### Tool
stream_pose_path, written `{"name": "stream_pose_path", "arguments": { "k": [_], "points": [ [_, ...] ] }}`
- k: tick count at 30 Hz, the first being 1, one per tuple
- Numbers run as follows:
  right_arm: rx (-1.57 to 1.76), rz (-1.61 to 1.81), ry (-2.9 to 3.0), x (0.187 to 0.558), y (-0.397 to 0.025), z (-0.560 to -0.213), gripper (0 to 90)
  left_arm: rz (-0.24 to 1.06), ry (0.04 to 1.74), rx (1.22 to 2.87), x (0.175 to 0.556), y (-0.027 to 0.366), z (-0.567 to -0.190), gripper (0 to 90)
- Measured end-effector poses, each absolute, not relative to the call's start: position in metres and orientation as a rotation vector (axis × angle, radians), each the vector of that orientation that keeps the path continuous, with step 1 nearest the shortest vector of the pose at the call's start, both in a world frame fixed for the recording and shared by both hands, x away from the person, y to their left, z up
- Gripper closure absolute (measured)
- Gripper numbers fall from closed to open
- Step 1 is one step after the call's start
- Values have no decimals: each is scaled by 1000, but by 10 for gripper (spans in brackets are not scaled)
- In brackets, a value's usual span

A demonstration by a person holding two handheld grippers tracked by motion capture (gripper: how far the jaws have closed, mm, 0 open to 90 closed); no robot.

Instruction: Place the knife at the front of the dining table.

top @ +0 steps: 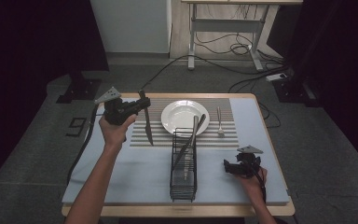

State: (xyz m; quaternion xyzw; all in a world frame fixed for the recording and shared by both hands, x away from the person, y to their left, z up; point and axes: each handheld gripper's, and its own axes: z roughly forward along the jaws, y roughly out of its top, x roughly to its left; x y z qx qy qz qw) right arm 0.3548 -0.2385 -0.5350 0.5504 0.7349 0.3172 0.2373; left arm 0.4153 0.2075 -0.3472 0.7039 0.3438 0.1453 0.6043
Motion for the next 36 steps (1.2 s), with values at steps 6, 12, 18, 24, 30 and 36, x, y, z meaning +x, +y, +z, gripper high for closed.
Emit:
{"name": "stream_pose_path", "arguments": {
  "k": [6, 12, 18, 24, 30, 36],
  "points": [
    [1509, 869, 2014, 355, -239, -535, 78, 366, 835, 1661, 421, 214, -359, 840],
    [1509, 870, 2013, 355, -239, -535, 78, 380, 887, 1685, 430, 220, -374, 840],
    [1509, 871, 2012, 355, -238, -535, 78, 385, 915, 1699, 440, 221, -385, 840],
    [1506, 870, 2014, 355, -239, -535, 78, 405, 938, 1702, 448, 221, -390, 840],
    [1506, 869, 2014, 355, -239, -535, 78, 442, 957, 1712, 453, 218, -395, 840],
    [1503, 870, 2015, 355, -239, -535, 78, 461, 967, 1722, 458, 213, -402, 839]
  ]
}}
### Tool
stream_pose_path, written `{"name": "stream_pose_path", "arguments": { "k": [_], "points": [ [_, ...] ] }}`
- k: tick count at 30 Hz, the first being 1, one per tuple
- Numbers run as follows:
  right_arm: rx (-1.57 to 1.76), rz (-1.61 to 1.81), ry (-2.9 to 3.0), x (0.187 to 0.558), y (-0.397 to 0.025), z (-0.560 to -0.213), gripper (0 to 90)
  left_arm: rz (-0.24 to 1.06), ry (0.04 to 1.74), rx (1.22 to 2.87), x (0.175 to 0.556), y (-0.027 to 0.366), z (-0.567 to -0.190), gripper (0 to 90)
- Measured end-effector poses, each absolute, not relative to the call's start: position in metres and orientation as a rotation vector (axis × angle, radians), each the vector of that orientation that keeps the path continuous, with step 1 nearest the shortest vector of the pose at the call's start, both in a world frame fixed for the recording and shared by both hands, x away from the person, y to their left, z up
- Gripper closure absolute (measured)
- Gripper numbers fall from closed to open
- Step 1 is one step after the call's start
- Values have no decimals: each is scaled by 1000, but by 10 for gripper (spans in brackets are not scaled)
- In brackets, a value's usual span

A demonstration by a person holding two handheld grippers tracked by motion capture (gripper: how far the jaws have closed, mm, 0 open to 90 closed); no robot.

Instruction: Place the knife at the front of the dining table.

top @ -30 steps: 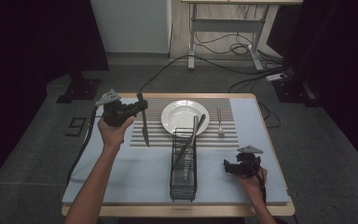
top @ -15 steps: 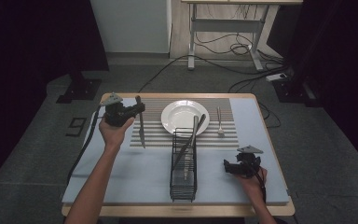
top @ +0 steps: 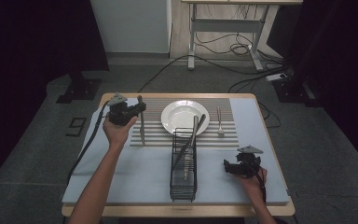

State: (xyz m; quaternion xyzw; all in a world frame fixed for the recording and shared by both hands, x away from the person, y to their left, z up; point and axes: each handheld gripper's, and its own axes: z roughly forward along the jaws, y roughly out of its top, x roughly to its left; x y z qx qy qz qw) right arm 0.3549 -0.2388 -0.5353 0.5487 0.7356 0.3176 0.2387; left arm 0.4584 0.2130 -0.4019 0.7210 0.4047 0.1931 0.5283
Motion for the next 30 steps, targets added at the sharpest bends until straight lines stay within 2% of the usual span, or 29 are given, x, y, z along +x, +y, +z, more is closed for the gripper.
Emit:
{"name": "stream_pose_path", "arguments": {
  "k": [11, 20, 30],
  "points": [
    [1505, 870, 2015, 355, -239, -535, 78, 470, 959, 1726, 464, 211, -408, 838],
    [1508, 869, 2013, 355, -239, -535, 78, 413, 998, 1651, 465, 231, -415, 837],
    [1507, 869, 2013, 355, -239, -535, 78, 416, 986, 1707, 464, 223, -423, 833]
  ]
}}
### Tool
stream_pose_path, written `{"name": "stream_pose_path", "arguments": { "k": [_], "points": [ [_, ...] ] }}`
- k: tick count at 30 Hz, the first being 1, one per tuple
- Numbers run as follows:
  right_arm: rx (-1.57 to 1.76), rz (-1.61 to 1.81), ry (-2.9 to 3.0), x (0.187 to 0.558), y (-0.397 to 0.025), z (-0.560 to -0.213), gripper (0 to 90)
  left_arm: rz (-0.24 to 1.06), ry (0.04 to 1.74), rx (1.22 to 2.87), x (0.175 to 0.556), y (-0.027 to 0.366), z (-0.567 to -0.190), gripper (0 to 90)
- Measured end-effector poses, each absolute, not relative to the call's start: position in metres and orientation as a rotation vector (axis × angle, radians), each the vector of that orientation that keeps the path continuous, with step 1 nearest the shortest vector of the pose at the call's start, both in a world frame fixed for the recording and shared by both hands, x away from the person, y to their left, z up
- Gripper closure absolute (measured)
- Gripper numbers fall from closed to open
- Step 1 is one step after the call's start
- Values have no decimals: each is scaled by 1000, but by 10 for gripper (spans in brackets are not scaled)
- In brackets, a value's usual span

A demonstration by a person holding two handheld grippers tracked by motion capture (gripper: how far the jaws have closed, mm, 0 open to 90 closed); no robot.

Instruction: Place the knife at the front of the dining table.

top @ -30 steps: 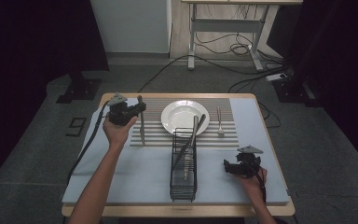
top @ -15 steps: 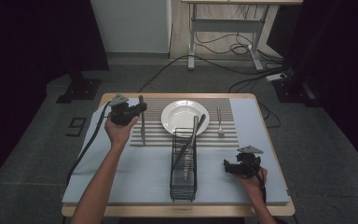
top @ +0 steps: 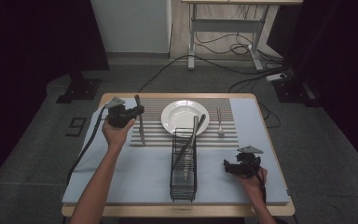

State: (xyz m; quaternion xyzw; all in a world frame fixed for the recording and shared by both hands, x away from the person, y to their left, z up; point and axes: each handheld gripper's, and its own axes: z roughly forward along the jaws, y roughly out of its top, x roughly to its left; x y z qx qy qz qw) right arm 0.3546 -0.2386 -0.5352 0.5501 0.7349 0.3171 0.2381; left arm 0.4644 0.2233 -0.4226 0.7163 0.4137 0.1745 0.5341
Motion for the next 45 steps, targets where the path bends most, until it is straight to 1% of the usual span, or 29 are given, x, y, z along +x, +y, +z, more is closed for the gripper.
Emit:
{"name": "stream_pose_path", "arguments": {
  "k": [20, 28, 37, 45],
  "points": [
    [1507, 870, 2013, 355, -239, -535, 79, 406, 980, 1767, 466, 212, -435, 833],
    [1507, 870, 2014, 355, -239, -535, 79, 418, 995, 1762, 468, 209, -438, 835],
    [1506, 869, 2015, 355, -239, -535, 78, 384, 1057, 1751, 483, 210, -441, 836],
    [1507, 869, 2015, 355, -238, -535, 78, 398, 1124, 1729, 491, 205, -445, 835]
  ]
}}
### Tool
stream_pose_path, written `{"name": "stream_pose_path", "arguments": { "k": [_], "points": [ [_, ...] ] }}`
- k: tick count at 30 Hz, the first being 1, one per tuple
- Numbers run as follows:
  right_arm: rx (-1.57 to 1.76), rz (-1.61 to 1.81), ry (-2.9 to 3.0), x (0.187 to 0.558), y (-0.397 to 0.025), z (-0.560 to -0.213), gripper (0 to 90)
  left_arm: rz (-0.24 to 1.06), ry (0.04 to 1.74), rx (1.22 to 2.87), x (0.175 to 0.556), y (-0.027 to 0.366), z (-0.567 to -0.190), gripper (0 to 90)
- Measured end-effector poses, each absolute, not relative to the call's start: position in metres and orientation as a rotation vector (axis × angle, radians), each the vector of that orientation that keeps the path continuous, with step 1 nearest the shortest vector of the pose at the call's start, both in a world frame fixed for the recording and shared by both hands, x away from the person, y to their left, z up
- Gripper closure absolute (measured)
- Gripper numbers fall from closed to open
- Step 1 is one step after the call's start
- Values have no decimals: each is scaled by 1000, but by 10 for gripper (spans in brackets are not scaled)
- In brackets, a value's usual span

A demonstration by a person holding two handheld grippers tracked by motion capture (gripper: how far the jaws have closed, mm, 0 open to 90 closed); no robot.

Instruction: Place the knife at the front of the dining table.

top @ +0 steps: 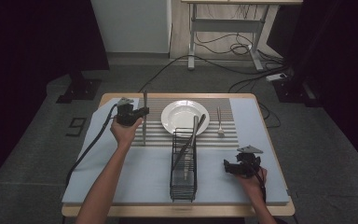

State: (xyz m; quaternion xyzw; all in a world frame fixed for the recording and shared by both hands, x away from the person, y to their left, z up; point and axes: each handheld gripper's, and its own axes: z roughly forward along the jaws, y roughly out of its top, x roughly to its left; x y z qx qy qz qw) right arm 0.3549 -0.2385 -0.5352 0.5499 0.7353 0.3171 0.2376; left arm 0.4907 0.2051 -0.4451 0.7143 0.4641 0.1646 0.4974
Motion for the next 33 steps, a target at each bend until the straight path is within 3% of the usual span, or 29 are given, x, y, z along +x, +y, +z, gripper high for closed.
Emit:
{"name": "stream_pose_path", "arguments": {
  "k": [13, 33],
  "points": [
    [1506, 872, 2015, 355, -239, -535, 78, 436, 1212, 1750, 506, 187, -451, 836],
    [1505, 873, 2016, 355, -239, -535, 78, 368, 1304, 1741, 532, 187, -470, 831]
  ]
}}
